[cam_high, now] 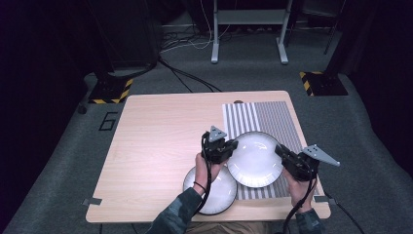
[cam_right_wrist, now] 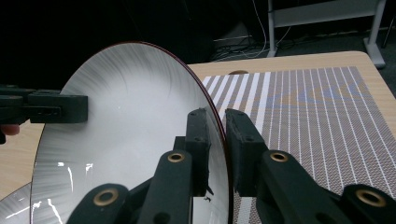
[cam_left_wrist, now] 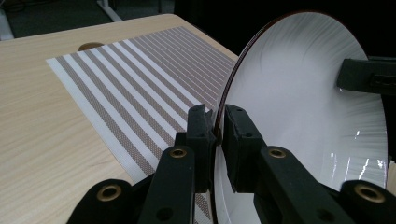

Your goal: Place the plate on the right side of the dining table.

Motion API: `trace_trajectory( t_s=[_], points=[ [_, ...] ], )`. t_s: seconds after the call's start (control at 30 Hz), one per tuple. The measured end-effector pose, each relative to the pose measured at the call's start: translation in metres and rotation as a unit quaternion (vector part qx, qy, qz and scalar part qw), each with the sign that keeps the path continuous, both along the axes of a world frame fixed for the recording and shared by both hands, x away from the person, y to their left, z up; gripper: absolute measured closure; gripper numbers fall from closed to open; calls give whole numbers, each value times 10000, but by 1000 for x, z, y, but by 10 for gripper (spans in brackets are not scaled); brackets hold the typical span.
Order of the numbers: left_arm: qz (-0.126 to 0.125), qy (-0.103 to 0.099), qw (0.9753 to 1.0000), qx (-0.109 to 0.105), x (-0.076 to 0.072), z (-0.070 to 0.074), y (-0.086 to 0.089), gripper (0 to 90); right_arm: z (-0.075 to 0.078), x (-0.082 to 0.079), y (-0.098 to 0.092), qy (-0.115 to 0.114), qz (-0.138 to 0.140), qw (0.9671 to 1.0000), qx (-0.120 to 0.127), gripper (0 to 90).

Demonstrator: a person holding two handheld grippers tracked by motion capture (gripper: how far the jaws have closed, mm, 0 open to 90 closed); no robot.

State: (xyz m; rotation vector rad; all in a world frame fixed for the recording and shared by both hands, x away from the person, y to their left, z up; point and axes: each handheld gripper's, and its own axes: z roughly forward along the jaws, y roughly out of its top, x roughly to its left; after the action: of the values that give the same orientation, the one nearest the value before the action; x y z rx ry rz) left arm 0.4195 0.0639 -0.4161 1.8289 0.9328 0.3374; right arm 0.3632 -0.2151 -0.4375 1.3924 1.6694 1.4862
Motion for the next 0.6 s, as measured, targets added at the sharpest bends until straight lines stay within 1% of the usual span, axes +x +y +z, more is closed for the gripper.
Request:
trace_trajectory(
  t_s=[0.2,0.23,0.33,0.5,0.6],
  points=[
    [-47,-32,10000,45,5,2,-5,808,0,3,-5,-29,-34,10000,12,796],
    [-68,-28,9999,80,6,2,-5,809,1,4,-5,-21,-35,10000,14,795],
    [-64,-6,10000,56,7,2,-7,808,1,5,-7,-22,-46,10000,-2,795],
    [-88,5,9999,81,11,1,-9,808,2,8,-9,-27,-42,10000,-55,796],
    [-94,2,9999,86,13,2,-11,808,2,10,-11,-21,-44,10000,-36,794]
  ],
)
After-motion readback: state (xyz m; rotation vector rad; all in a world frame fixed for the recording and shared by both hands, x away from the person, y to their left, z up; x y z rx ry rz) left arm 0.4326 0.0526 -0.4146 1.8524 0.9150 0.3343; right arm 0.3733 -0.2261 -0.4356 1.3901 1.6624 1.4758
